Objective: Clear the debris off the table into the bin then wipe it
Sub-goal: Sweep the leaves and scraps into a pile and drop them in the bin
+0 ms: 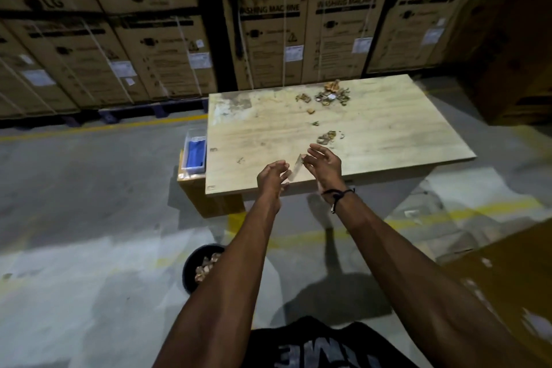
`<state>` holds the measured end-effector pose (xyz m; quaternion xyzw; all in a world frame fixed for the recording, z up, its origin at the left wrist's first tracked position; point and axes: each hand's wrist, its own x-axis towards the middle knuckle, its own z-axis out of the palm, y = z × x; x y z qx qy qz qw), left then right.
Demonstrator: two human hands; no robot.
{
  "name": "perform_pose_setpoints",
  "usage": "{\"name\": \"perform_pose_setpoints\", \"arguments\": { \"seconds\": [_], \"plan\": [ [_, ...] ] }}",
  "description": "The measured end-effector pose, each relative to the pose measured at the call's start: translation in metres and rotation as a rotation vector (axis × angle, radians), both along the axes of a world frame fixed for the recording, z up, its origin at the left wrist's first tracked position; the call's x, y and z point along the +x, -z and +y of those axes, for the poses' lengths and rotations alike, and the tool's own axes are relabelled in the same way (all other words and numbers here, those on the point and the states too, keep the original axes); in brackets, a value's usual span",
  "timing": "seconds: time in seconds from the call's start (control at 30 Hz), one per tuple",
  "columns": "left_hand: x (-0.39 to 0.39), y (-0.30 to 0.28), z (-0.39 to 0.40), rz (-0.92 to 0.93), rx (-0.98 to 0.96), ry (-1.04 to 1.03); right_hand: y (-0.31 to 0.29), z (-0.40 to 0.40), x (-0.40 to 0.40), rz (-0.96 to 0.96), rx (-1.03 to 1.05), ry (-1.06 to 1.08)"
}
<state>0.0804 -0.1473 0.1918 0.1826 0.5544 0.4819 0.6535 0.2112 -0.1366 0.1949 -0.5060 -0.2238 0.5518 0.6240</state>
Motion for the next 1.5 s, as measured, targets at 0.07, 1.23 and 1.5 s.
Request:
{"name": "perform_pose_setpoints", "arguments": {
  "seconds": [0.07,1.23,1.5],
  "plan": [
    [0.023,-0.002,0.006,0.008,0.013,0.019,0.003,0.007,0.026,-0.019,0.017,0.012],
    [0.164,0.145,0.321,0.310,0.021,0.210,0.121,0.263,0.195,-0.199,-0.338,0.129],
    [0.188,0.191,0.346,0.440,-0.037,0.172,0.173,0.302,0.213,-0.261,-0.456,0.010]
  ]
}}
